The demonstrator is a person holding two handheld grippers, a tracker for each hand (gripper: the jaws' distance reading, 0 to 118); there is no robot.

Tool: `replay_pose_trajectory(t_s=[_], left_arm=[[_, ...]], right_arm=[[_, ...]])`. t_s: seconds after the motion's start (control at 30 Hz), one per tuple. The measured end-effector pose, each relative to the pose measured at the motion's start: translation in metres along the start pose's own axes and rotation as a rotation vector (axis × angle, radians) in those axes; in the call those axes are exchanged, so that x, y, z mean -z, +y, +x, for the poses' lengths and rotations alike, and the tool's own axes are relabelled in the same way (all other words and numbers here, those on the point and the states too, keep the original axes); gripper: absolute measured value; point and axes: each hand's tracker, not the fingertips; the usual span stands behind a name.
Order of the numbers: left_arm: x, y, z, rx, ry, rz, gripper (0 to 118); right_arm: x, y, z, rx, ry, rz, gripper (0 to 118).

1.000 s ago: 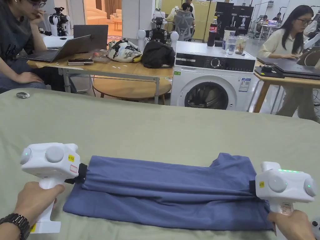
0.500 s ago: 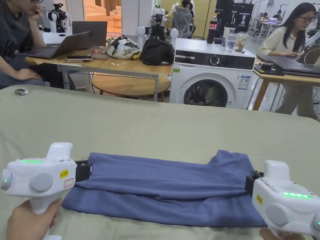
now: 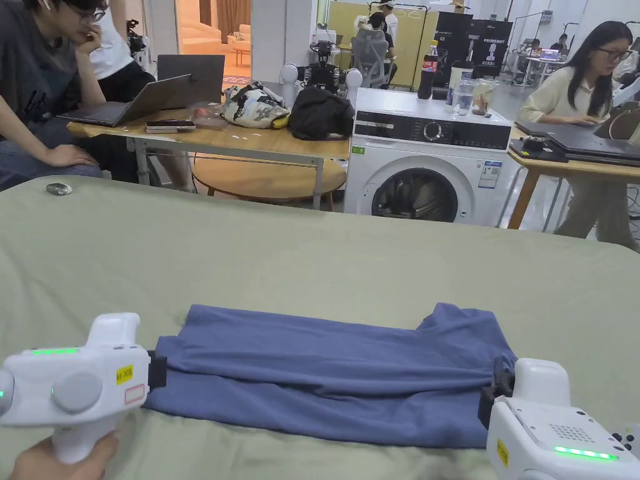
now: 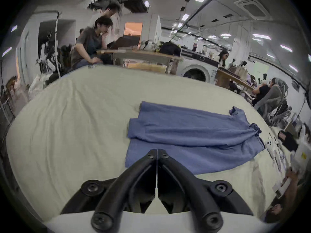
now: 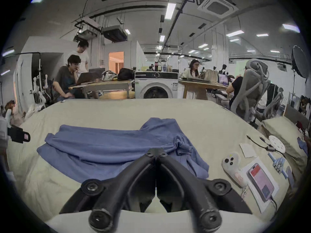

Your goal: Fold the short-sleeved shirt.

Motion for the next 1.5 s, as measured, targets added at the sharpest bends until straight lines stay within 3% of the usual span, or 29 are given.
replay_pose_trajectory(t_s=[0.17, 0.27, 0.3, 0.4, 0.47, 0.57, 0.6, 0.63, 0.67, 0.7, 0.73, 0.77, 0.93, 1.0, 1.07, 1.1, 1.13, 1.17, 1.2, 1.23, 1.5], left_arm=[[0.04, 0.031, -0.019, -0.032, -0.017, -0.199, 3], [0.063, 0.035, -0.018, -0.036, -0.004, -0.31, 63], [0.073, 0.034, -0.018, -0.02, 0.002, -0.349, 67], [0.112, 0.022, -0.021, 0.031, 0.096, -0.514, 67], [0.101, 0.014, -0.008, 0.085, 0.124, -0.402, 64], [0.094, 0.004, 0.006, 0.162, 0.122, -0.373, 31], [0.091, 0.003, 0.007, 0.172, 0.12, -0.364, 9], [0.084, 0.002, 0.006, 0.167, 0.103, -0.36, 3], [0.081, 0.002, 0.002, 0.147, 0.051, -0.344, 3], [0.077, 0.001, -0.002, 0.121, 0.042, -0.333, 2], [0.073, 0.0, -0.005, 0.116, 0.043, -0.321, 2], [0.072, 0.001, -0.01, 0.105, 0.028, -0.309, 2], [0.06, -0.002, -0.014, 0.086, 0.014, -0.264, 2], [0.06, -0.004, -0.015, 0.079, 0.011, -0.255, 2], [0.06, -0.005, -0.015, 0.072, 0.01, -0.255, 2], [0.06, -0.006, -0.016, 0.067, 0.008, -0.255, 2], [0.06, -0.006, -0.016, 0.066, 0.008, -0.252, 2], [0.061, -0.006, -0.016, 0.064, 0.007, -0.251, 2], [0.06, -0.007, -0.016, 0.065, 0.008, -0.249, 2], [0.058, -0.007, -0.016, 0.066, 0.004, -0.243, 2], [0.007, -0.004, -0.019, 0.064, -0.025, -0.147, 2]], right_arm=[[0.005, -0.004, 0.005, -0.024, -0.006, -0.048, 0], [0.007, -0.007, 0.007, -0.03, -0.014, -0.074, 0], [0.008, -0.008, 0.008, -0.029, -0.018, -0.08, 0], [0.01, -0.011, 0.013, -0.026, -0.031, -0.105, 0], [0.011, -0.012, 0.018, -0.028, -0.038, -0.123, 0], [0.019, -0.008, 0.033, -0.018, -0.043, -0.169, 0], [0.022, -0.006, 0.038, -0.018, -0.054, -0.184, 0], [0.028, -0.003, 0.045, -0.02, -0.06, -0.204, 7], [0.035, 0.001, 0.052, -0.016, -0.065, -0.222, 23], [0.044, 0.005, 0.06, -0.01, -0.058, -0.247, 49], [0.053, 0.009, 0.067, 0.003, -0.052, -0.272, 61], [0.065, 0.011, 0.075, 0.009, -0.047, -0.305, 62], [0.124, -0.004, 0.094, -0.057, -0.016, -0.525, 62], [0.14, -0.023, 0.098, -0.032, 0.025, -0.656, 61], [0.135, -0.028, 0.102, 0.066, 0.042, -0.587, 50], [0.129, -0.024, 0.1, 0.046, 0.033, -0.555, 32], [0.125, -0.024, 0.096, 0.053, 0.109, -0.564, 10], [0.123, -0.025, 0.092, 0.045, 0.136, -0.564, 9], [0.12, -0.026, 0.088, -0.037, 0.059, -0.551, 8], [0.117, -0.025, 0.087, -0.056, 0.076, -0.532, 7], [0.053, -0.002, 0.087, -0.046, 0.065, -0.471, 6]])
